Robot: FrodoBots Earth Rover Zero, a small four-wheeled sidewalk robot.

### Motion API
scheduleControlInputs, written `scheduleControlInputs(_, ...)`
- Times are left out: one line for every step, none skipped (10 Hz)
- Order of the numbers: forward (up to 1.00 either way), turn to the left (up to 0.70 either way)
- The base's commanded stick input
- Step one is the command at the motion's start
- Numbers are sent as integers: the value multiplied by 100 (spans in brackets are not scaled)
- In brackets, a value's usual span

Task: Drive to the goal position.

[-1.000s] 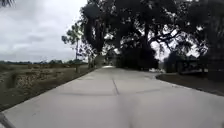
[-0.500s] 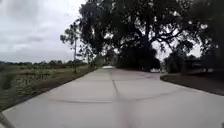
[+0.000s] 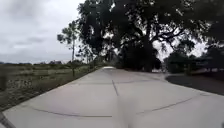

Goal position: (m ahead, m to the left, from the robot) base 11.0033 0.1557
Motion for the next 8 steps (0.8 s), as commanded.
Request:
scheduleControlInputs(70,0)
scheduleControlInputs(70,0)
scheduleControlInputs(70,0)
scheduleControlInputs(70,0)
scheduleControlInputs(70,0)
scheduleControlInputs(70,0)
scheduleControlInputs(70,0)
scheduleControlInputs(70,0)
